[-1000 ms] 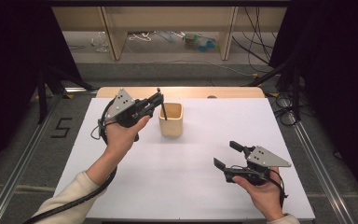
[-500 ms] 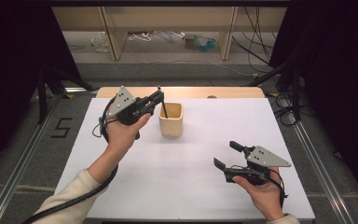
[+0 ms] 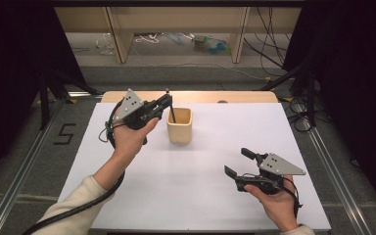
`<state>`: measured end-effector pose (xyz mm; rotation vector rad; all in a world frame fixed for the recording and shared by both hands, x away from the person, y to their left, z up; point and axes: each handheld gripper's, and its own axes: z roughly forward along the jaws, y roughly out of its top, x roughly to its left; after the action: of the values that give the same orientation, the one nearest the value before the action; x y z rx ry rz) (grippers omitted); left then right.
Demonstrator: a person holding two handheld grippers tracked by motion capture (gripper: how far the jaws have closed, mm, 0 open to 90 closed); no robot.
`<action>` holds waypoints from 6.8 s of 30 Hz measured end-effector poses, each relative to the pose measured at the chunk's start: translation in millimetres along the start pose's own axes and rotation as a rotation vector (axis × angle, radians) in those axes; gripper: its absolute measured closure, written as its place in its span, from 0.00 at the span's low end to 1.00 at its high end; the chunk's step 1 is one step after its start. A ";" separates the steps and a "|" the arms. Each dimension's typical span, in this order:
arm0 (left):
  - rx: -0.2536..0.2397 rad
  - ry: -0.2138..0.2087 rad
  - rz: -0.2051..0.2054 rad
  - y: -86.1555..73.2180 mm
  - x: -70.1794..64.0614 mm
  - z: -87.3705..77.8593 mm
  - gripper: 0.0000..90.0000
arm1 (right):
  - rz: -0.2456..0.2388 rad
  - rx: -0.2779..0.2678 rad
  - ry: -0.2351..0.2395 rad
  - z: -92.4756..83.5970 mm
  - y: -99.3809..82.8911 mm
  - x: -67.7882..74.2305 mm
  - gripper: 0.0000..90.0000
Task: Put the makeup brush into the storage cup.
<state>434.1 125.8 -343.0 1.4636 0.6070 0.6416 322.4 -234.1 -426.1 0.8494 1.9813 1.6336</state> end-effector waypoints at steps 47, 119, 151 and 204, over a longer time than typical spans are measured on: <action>0.003 -0.005 0.002 -2.0 1.5 14.8 0.93 | -0.005 0.014 -0.011 -1.3 0.1 -0.6 0.20; 0.037 0.030 -0.010 -15.3 14.2 37.3 0.93 | 0.007 0.006 0.007 0.2 -0.9 -1.1 0.20; 0.051 0.036 -0.018 -21.3 15.4 46.5 0.93 | 0.007 0.009 0.010 0.0 -1.1 -1.1 0.20; 0.086 0.063 -0.034 -47.0 16.6 58.3 0.93 | 0.008 0.012 0.014 -0.3 -1.4 -1.3 0.20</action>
<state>488.7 96.8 -388.4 1.5148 0.7143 0.6434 322.9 -235.4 -427.4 0.8530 2.0016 1.6382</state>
